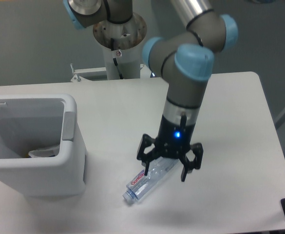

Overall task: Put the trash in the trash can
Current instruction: 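Move the open gripper over the clear water bottle and lower it, then rotate the gripper to align with the bottle and close on it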

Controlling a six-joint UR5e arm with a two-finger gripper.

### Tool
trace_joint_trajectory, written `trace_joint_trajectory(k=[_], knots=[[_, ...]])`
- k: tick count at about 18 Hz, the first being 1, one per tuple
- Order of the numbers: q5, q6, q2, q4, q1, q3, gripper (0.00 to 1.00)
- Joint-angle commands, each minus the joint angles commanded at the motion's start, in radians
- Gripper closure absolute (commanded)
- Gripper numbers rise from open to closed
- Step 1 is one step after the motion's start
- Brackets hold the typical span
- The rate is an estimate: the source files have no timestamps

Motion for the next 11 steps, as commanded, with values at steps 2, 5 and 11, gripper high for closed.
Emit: trace_joint_trajectory(k=[2, 5, 11], knots=[[0.003, 0.052, -0.020, 0.002, -0.011, -0.002, 0.00], [0.005, 0.106, -0.067, 0.003, -0.020, 0.014, 0.00], [0.005, 0.109, -0.123, 0.012, -0.072, 0.032, 0.00]])
